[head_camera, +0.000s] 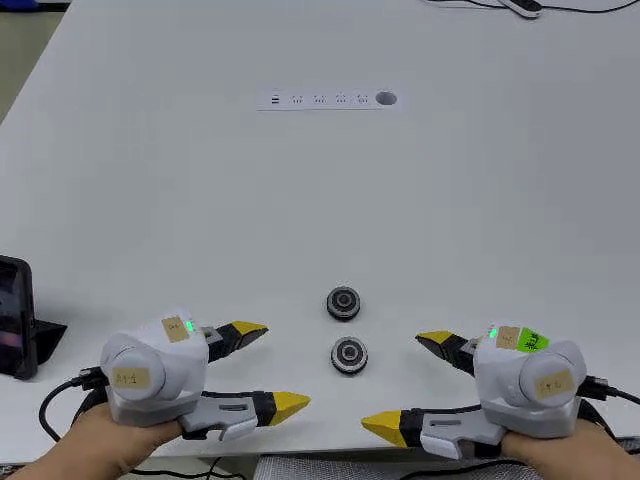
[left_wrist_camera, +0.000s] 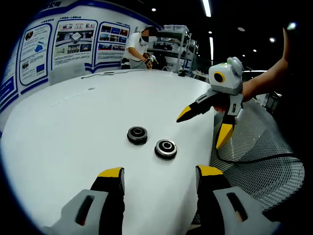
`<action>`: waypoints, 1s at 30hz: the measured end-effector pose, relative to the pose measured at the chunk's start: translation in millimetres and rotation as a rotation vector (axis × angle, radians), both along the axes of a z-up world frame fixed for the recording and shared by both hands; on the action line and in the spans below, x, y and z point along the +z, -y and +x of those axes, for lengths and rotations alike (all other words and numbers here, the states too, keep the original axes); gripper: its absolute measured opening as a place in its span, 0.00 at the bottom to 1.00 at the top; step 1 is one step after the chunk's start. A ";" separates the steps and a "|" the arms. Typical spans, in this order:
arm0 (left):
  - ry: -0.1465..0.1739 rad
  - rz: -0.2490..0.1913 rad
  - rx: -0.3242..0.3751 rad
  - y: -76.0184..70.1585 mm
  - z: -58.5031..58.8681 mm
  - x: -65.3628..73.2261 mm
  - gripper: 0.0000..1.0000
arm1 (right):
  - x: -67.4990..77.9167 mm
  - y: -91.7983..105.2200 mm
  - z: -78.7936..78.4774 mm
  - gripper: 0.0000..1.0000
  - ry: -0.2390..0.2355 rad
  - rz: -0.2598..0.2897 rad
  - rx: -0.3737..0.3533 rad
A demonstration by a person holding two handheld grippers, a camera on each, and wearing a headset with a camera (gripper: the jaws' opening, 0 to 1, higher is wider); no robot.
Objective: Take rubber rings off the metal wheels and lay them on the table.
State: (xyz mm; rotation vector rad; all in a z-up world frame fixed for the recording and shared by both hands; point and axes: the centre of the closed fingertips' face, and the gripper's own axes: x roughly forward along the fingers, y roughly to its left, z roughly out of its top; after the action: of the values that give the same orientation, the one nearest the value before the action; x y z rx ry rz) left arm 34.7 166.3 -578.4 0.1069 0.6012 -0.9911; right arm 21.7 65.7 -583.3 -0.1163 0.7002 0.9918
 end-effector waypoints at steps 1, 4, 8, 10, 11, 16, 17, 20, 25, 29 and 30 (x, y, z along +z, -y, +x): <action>0.001 -0.001 -0.006 1.5 -0.3 0.2 0.60 | -0.6 -0.7 -0.1 0.77 -0.002 0.001 0.000; 0.000 0.009 -0.023 6.6 0.0 -0.6 0.56 | -2.6 -4.0 -1.1 0.75 -0.015 0.004 0.002; 0.001 0.007 -0.037 12.8 2.3 -0.1 0.49 | -3.3 -7.3 -2.2 0.72 -0.026 0.009 0.005; 0.004 0.008 -0.047 16.5 3.0 0.0 0.48 | -4.0 -8.2 -2.1 0.71 -0.032 0.012 0.004; 0.003 0.008 -0.052 18.1 3.0 0.0 0.48 | -4.3 -8.5 -2.1 0.70 -0.037 0.014 0.001; 0.006 0.017 -0.087 26.9 1.5 -0.1 0.42 | -3.7 -9.2 0.5 0.65 -0.056 0.032 -0.013; 0.006 0.021 -0.093 28.1 1.5 -0.1 0.40 | -3.6 -9.3 1.2 0.63 -0.062 0.037 -0.018; 0.011 0.024 -0.103 30.7 4.2 -0.1 0.37 | -4.2 -9.4 3.1 0.61 -0.074 0.048 -0.032; 0.020 0.032 -0.121 35.9 8.1 0.8 0.33 | -5.6 -10.3 4.3 0.54 -0.103 0.066 -0.053; 0.033 0.040 -0.143 41.1 9.5 2.9 0.27 | -6.1 -12.0 4.8 0.51 -0.129 0.091 -0.075; 0.032 0.040 -0.149 42.6 9.7 2.6 0.26 | -5.8 -12.6 4.7 0.50 -0.138 0.101 -0.084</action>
State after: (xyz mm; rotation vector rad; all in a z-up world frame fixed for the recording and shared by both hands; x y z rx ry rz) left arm 44.4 123.6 -575.9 0.2050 0.5897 -1.1193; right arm 26.4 78.3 -589.1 0.0706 0.7735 0.9590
